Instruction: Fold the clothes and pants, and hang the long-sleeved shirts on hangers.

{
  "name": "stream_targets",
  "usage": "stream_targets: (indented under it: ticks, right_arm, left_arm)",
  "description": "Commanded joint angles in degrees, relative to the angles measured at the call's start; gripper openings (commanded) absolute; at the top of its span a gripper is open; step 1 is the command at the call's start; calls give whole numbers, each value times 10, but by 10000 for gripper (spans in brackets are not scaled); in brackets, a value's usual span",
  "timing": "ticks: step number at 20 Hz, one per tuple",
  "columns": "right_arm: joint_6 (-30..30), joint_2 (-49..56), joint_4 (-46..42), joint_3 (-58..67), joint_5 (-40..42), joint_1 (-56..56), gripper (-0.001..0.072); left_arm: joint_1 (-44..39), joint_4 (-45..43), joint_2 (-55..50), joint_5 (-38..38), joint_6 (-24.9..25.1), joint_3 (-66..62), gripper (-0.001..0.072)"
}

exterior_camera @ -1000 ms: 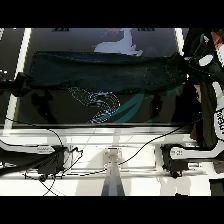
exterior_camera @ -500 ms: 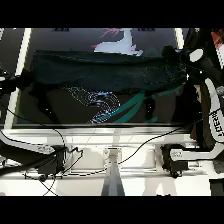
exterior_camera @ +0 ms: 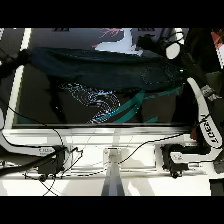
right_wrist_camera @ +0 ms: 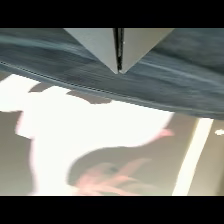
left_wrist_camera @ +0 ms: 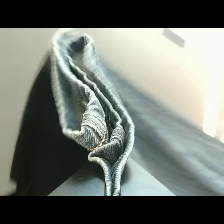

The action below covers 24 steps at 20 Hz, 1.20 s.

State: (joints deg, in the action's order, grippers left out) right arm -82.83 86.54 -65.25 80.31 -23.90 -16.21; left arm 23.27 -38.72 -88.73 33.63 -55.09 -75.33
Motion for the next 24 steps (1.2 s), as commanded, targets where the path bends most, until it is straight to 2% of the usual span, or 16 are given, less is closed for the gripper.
stream_targets:
  ticks: [1,4,5,7,10,15,20,24]
  right_arm:
    - [-8,26,1,48,2,-77,20]
    - [-39,75,3,98,-32,-141,20]
    - [-67,94,13,112,-37,-164,20]
    - [-115,131,58,128,-18,-211,21]
    - [-117,180,116,153,9,-286,20]
    - [-116,221,121,199,-13,-383,21]
    - [-115,189,-16,200,-123,-319,22]
    - [-105,135,-68,200,-219,-185,22]
  left_arm:
    - [-15,-4,108,90,38,-14,22]
    - [-19,-13,202,147,41,-14,22]
    - [-19,-5,229,170,38,-14,22]
    - [-19,22,271,232,-1,-14,23]
    - [-19,39,308,306,-4,-14,23]
    - [-19,45,306,320,-5,-14,24]
    - [-34,49,286,320,-4,-12,23]
    - [-118,50,231,320,-5,-12,23]
